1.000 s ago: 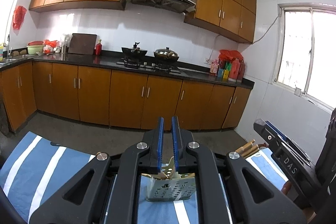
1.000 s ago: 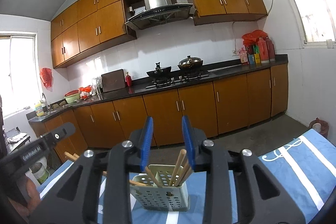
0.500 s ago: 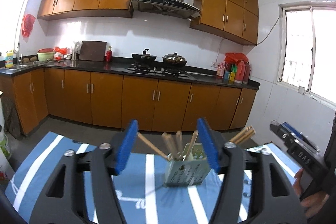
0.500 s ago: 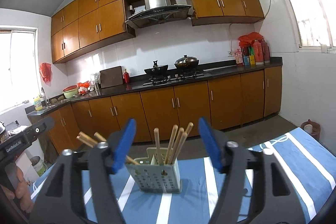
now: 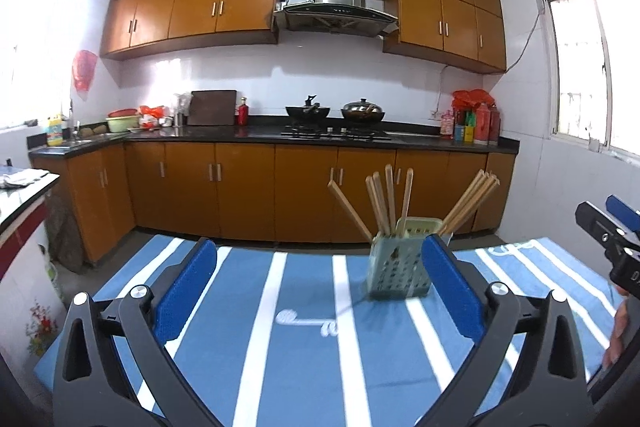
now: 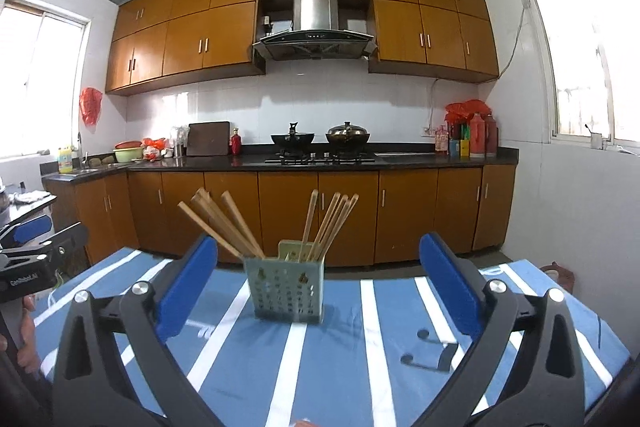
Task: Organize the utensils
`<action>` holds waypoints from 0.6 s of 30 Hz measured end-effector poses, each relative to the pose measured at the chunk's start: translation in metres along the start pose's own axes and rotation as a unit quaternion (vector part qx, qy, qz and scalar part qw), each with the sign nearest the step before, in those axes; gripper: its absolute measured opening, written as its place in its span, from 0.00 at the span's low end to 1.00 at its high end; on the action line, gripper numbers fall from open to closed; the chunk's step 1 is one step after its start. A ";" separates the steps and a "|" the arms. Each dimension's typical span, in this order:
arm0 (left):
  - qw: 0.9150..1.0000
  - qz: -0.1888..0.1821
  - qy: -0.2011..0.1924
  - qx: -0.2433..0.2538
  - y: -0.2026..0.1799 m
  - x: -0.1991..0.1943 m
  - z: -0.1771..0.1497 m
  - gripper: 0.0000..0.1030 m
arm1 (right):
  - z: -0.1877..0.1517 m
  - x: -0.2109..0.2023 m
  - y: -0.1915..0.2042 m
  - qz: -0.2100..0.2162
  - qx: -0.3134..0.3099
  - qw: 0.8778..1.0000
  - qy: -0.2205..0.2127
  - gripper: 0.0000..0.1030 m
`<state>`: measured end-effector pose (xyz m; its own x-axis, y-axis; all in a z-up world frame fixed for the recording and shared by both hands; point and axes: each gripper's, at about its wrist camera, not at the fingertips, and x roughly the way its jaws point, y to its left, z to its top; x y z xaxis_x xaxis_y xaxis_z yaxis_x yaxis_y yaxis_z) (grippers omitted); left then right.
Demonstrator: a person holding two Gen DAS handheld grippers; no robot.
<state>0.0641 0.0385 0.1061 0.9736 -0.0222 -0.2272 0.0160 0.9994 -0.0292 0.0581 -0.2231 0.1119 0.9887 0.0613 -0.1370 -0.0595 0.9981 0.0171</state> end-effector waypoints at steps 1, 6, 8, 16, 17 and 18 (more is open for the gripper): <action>1.000 0.007 -0.002 0.004 0.000 -0.006 -0.006 0.98 | -0.003 -0.003 0.002 0.001 0.000 1.000 0.002 0.96; 1.000 0.016 -0.004 0.005 -0.001 -0.027 -0.029 0.98 | -0.033 -0.023 0.007 0.005 0.005 1.000 0.026 0.96; 1.000 0.020 -0.005 0.003 -0.001 -0.034 -0.036 0.98 | -0.044 -0.028 0.008 0.007 0.009 0.999 0.036 0.96; 1.000 0.008 0.018 -0.003 -0.005 -0.042 -0.065 0.98 | -0.078 -0.044 0.007 -0.008 0.016 0.999 0.047 0.96; 1.000 0.006 0.026 -0.004 -0.005 -0.041 -0.069 0.98 | -0.081 -0.046 0.007 -0.010 0.015 0.999 0.048 0.96; 0.999 0.006 0.034 -0.003 -0.006 -0.040 -0.074 0.98 | -0.085 -0.047 0.008 -0.011 0.015 0.999 0.052 0.96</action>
<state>0.0081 0.0317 0.0438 0.9560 -0.0112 -0.2933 0.0018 0.9995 -0.0321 -0.0003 -0.2175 0.0339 0.9701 0.0425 -0.2389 -0.0333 0.9985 0.0424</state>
